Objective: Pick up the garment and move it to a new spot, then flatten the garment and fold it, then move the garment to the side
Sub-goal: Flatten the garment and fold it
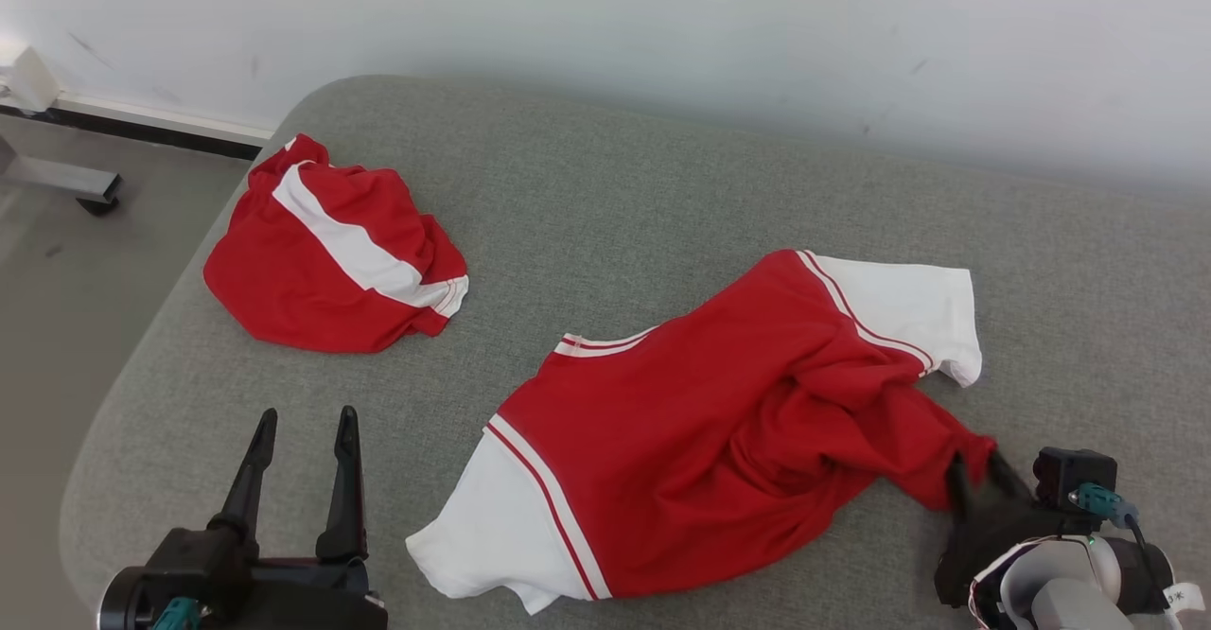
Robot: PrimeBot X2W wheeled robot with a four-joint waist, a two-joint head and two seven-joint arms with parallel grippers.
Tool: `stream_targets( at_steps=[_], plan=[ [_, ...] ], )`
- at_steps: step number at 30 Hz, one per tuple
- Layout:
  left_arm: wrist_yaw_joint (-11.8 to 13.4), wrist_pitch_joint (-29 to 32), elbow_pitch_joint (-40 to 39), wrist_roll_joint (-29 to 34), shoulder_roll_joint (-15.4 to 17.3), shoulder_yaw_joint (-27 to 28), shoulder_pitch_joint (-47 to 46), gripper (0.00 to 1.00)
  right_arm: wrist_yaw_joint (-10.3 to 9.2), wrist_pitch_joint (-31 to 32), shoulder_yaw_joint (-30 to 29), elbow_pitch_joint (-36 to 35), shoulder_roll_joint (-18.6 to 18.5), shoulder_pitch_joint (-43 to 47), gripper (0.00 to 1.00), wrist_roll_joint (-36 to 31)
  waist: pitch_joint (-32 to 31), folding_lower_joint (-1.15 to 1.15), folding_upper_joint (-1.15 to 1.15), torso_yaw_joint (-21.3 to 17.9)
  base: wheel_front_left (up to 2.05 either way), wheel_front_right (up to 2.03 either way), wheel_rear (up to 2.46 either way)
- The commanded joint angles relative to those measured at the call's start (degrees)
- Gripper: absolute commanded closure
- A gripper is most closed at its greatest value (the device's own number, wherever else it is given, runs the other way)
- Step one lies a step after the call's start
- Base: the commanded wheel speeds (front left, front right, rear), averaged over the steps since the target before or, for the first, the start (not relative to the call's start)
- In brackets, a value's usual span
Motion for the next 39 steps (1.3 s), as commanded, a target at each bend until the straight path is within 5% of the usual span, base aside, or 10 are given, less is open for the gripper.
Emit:
stream_targets(
  at_steps=[1, 15, 26, 31, 39],
  plan=[
    [-0.38, -0.19, 0.23, 0.52, -0.19, 0.19, -0.28, 0.0, -0.15, -0.44, 0.38, 0.65, -0.3, -0.1, 1.0, 0.74, -0.37, -0.01, 0.0, -0.56, 0.0, 0.0, 0.0],
    [-0.25, -0.19, 0.71, 0.9, -0.2, 0.62, 2.59, 0.0, -0.15, -2.15, -3.81, -12.67, -10.37, 2.57, 1.0, 4.36, -5.01, -0.01, 0.0, -6.88, 0.0, 0.0, 0.0],
    [-0.26, -0.19, 0.79, 0.32, 0.15, 0.29, 3.4, 0.0, -0.15, 2.57, -12.64, -25.91, -19.61, 5.14, 1.0, 3.4, -5.55, -0.01, 0.0, -7.13, 0.0, 0.0, 0.0],
    [-0.26, -0.19, 0.66, 0.22, -0.29, 0.43, 3.46, 0.0, -0.15, 8.05, -15.37, -33.73, -19.3, 6.79, 1.0, 1.69, -5.11, -0.01, 0.0, -6.15, 0.0, 0.0, 0.0],
    [-0.26, -0.19, 1.41, -0.1, -0.7, -0.71, 1.58, 0.0, -0.15, 12.73, -10.26, -38.68, -13.81, 3.02, 1.0, -0.18, -3.97, -0.01, 0.0, -3.76, 0.0, 0.0, 0.0]
  ],
)
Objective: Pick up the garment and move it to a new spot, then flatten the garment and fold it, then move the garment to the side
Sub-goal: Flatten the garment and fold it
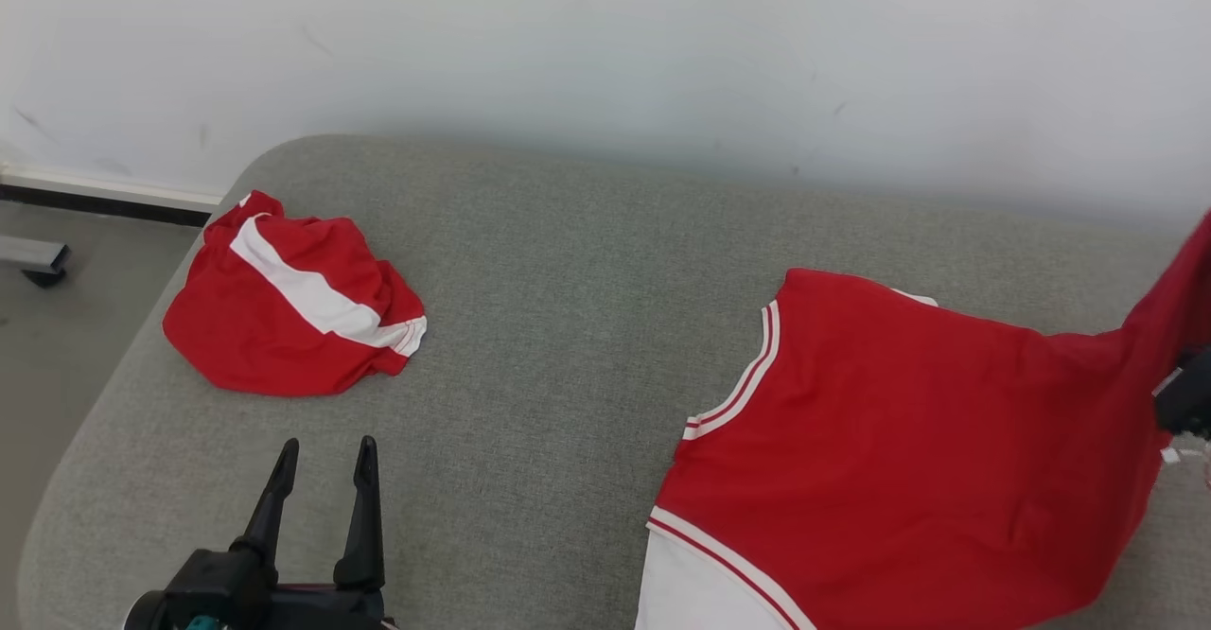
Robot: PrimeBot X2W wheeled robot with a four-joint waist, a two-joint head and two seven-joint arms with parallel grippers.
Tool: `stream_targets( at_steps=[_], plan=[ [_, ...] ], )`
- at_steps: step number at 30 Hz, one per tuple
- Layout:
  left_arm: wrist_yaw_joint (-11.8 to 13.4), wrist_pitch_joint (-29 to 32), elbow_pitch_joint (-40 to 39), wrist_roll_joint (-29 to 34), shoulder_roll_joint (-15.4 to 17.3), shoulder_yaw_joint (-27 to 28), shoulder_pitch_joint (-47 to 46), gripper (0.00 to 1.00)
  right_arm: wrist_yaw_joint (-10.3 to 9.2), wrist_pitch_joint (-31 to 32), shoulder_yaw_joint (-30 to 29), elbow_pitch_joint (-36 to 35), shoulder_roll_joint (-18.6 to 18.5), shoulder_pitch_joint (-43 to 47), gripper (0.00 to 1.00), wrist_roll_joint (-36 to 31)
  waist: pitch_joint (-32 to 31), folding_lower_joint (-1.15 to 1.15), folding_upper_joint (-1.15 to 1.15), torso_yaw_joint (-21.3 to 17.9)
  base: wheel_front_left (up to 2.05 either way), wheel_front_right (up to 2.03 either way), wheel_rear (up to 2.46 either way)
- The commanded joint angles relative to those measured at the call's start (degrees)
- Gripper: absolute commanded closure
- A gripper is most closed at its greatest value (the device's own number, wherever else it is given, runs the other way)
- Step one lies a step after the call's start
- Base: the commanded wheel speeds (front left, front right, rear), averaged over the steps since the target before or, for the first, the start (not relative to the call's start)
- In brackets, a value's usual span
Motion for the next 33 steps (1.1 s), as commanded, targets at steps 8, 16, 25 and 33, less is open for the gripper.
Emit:
stream_targets(
  at_steps=[8, 16, 25, 33],
  plan=[
    [0.1, -0.19, 0.4, -0.41, -0.48, -1.12, -2.68, 0.0, -0.15, -1.86, 11.23, 8.14, 5.71, -13.84, 1.0, -0.86, 2.93, 0.0, 0.0, 4.3, 0.0, 0.0, 0.0],
    [0.1, -0.19, 0.9, -1.0, -0.9, -2.06, -4.49, 0.0, -0.15, -6.74, 20.85, 22.5, 10.73, -23.11, 1.0, 0.4, 5.54, 0.0, 0.0, 6.79, 0.0, 0.0, 0.0],
    [0.1, -0.19, 1.6, -0.79, -1.09, -2.53, -5.08, 0.0, -0.15, -11.57, 25.94, 35.27, 11.66, -26.32, 0.0, 2.38, 5.73, 0.0, 0.0, 6.13, 0.0, 0.0, 0.0],
    [0.1, -0.19, 1.65, 0.27, -1.12, -1.67, -3.41, 0.0, -0.15, -14.44, 28.16, 35.86, 8.83, -24.45, 0.0, 7.07, 3.34, 0.0, 0.0, 1.71, 0.0, 0.0, 0.0]
  ],
)
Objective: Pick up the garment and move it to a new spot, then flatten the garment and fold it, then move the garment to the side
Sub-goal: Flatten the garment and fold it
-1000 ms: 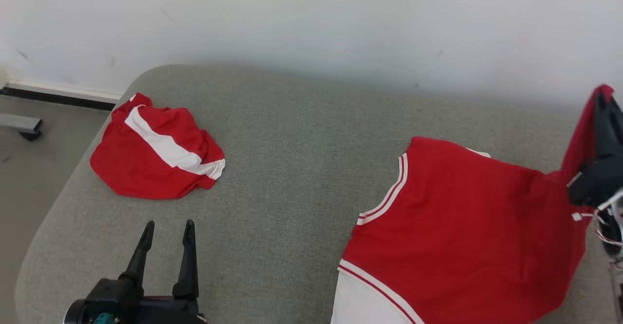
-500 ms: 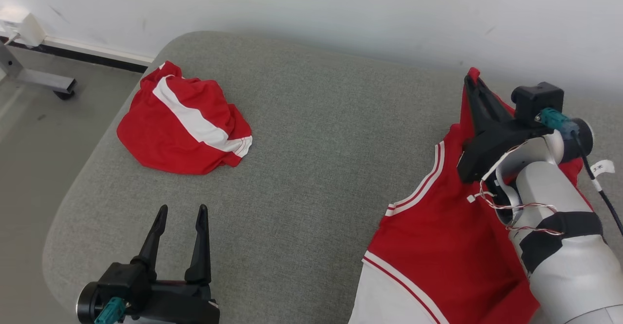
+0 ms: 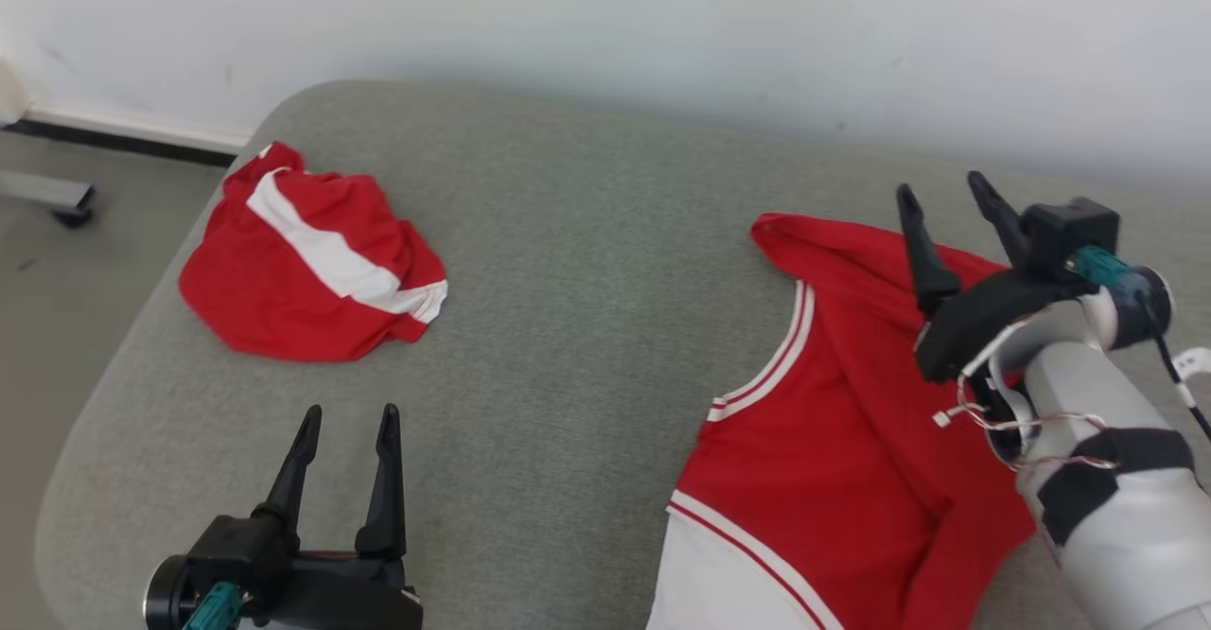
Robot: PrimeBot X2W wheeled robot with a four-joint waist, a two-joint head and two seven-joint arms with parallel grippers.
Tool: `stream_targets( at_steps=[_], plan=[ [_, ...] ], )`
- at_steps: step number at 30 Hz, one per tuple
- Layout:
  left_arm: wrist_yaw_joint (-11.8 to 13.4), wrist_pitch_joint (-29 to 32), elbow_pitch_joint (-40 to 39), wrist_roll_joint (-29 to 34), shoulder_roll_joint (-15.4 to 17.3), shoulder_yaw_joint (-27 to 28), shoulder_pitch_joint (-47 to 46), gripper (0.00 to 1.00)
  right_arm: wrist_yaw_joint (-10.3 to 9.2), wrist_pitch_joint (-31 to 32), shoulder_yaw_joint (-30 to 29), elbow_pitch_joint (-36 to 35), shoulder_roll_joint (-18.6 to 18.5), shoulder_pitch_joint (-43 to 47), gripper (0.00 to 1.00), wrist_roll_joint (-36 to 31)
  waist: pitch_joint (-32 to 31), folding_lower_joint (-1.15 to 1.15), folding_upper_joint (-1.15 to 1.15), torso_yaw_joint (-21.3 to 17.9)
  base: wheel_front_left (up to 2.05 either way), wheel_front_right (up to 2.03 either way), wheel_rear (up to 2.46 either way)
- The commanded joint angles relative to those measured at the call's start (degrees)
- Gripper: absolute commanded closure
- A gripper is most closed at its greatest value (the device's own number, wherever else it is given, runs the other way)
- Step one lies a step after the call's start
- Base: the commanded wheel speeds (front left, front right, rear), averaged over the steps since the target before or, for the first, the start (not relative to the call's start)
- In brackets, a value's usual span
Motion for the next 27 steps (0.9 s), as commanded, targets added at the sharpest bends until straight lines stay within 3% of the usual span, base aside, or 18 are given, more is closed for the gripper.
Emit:
stream_targets(
  at_steps=[1, 5, 8, 12, 19, 27],
  plan=[
    [0.1, -0.19, -0.03, 0.48, -0.01, 0.24, 0.86, 0.0, -0.15, -0.32, 0.16, -0.45, -0.73, 1.55, 0.0, 0.81, -1.53, 0.0, 0.0, -2.16, 0.0, 0.0, 0.0],
    [0.1, -0.19, -0.23, 1.01, 0.41, 0.9, 1.67, 0.0, -0.15, -0.52, -0.95, -6.18, -3.25, 4.94, 0.0, 2.58, -2.65, 0.0, 0.0, -4.8, 0.0, 0.0, 0.0],
    [0.1, -0.19, -0.44, 1.22, 0.64, 1.37, 2.77, 0.0, -0.15, -0.42, -5.23, -14.38, -5.18, 11.99, 0.0, 2.35, -3.77, 0.0, 0.0, -7.16, 0.0, 0.0, 0.0],
    [0.1, -0.19, -0.54, 1.22, 0.73, 1.99, 3.8, 0.0, -0.15, -0.43, -10.38, -22.63, -5.12, 20.14, 0.0, 0.55, -5.01, 0.0, 0.0, -9.06, 0.0, 0.0, 0.0],
    [0.1, -0.19, -0.86, 1.4, 1.13, 2.7, 4.98, 0.0, -0.15, -0.42, -18.83, -35.37, -2.46, 33.9, 0.0, -2.99, -6.22, 0.0, 0.0, -11.16, 0.0, 0.0, 0.0],
    [0.1, -0.19, -0.82, 1.18, 1.52, 3.19, 5.7, 0.0, -0.15, -0.3, -22.15, -45.5, 3.1, 45.36, 0.0, -4.5, -6.13, 0.0, 0.0, -12.6, 0.0, 0.0, 0.0]
  ],
)
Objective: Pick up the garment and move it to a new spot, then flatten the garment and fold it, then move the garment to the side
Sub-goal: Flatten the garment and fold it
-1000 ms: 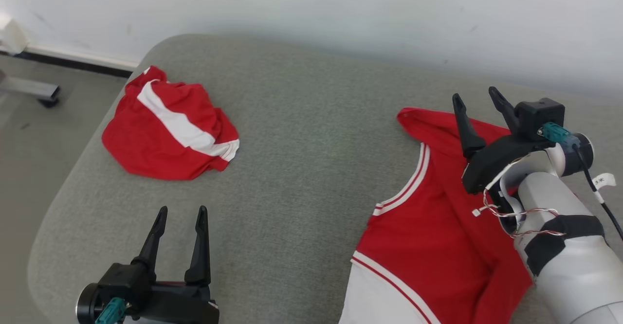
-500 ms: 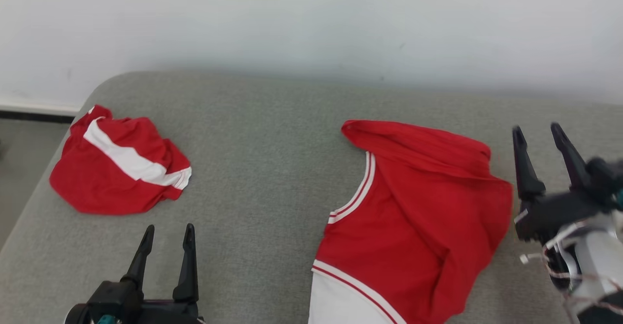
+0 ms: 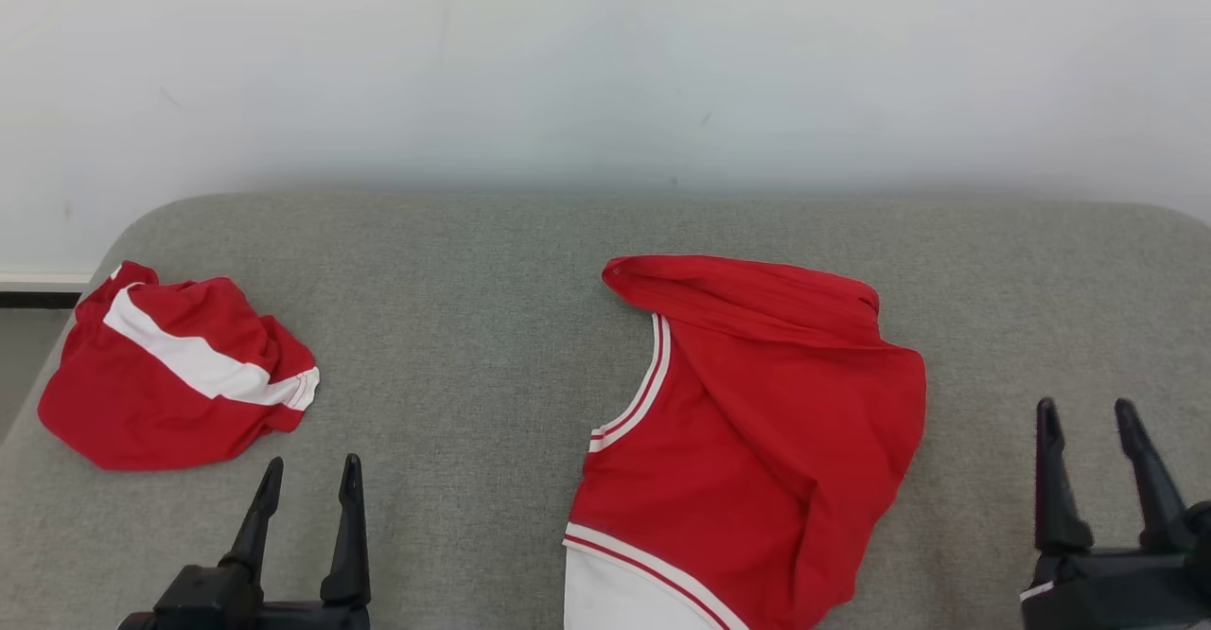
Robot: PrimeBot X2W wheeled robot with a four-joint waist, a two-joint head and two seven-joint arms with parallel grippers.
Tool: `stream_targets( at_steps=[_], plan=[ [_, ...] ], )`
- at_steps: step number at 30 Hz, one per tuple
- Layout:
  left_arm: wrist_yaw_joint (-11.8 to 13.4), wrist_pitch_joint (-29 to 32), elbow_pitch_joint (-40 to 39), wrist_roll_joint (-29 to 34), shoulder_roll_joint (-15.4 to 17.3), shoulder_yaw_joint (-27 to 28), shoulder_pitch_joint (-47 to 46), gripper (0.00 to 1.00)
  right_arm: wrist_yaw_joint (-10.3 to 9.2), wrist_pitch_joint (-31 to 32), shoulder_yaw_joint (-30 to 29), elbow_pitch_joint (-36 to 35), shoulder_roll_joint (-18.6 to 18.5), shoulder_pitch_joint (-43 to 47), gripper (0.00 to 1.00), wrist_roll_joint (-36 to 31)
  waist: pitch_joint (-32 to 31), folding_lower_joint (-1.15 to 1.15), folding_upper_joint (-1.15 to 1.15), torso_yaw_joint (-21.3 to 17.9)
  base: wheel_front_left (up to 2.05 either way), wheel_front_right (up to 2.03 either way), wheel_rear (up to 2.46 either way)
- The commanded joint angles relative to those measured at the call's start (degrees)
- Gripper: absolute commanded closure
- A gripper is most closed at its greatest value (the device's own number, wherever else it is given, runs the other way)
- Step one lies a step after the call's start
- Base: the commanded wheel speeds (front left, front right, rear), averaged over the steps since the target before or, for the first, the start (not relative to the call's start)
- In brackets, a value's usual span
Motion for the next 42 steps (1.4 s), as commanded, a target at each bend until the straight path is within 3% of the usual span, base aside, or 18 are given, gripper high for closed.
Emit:
stream_targets(
  at_steps=[1, 8, 12, 29, 37, 38, 39, 40, 42],
  plan=[
    [0.1, -0.19, 0.16, -0.02, 0.34, -0.05, 1.1, 0.0, -0.15, 0.33, -0.2, -1.81, 1.82, 2.13, 0.0, -0.81, 0.21, 0.01, 0.0, -0.69, 0.0, 0.0, 0.0],
    [0.1, -0.2, 1.09, -0.24, 0.95, -1.45, -0.69, 0.0, -0.15, 0.61, 0.51, -2.53, 3.29, 2.78, 0.0, -0.78, 1.15, 0.01, 0.0, -2.65, 0.0, 0.0, 0.0],
    [0.1, -0.19, 3.19, -0.35, 1.64, -4.91, -4.62, 0.0, -0.15, 0.78, 0.97, -1.78, 3.75, 1.97, 0.0, -0.78, 1.98, 0.01, 0.0, -4.26, 0.0, 0.0, 0.0],
    [0.13, 5.49, 24.66, -6.15, 5.93, -21.78, -23.12, 0.0, -0.15, 0.16, 1.5, 2.06, 5.54, -1.75, 0.0, -0.77, 8.77, 0.01, 0.0, -13.82, 0.0, 0.0, 0.0],
    [0.13, 7.89, 31.36, -10.96, 6.99, -28.44, -25.37, 0.0, -0.15, -0.07, 0.58, 3.08, 6.09, -2.28, 0.0, -0.89, 9.6, 0.01, 0.0, -15.13, 0.0, 0.0, 0.0],
    [0.13, 8.3, 32.31, -11.46, 7.3, -28.93, -25.64, 0.22, -0.15, -0.08, 0.55, 3.15, 6.16, -2.34, 0.0, -0.93, 9.61, 0.01, 0.0, -15.15, 0.0, 0.0, 0.0],
    [0.13, 8.39, 33.2, -11.54, 7.59, -29.51, -26.07, 0.87, -0.15, -0.07, 0.56, 3.21, 6.23, -2.47, 0.0, -1.07, 9.6, 0.01, 0.0, -15.15, 0.0, 0.0, 0.0],
    [0.13, 8.08, 33.8, -11.96, 7.51, -29.88, -26.41, 1.0, -0.15, -0.08, 0.61, 3.19, 6.3, -2.61, 0.0, -1.12, 9.56, 0.01, 0.0, -15.11, 0.0, 0.0, 0.0],
    [0.13, 6.86, 34.86, -12.5, 7.21, -30.12, -27.08, 1.0, -0.15, -0.09, 0.42, 3.17, 6.19, -2.64, 0.0, -1.05, 9.35, 0.01, 0.0, -14.71, 0.0, 0.0, 0.0]
  ],
)
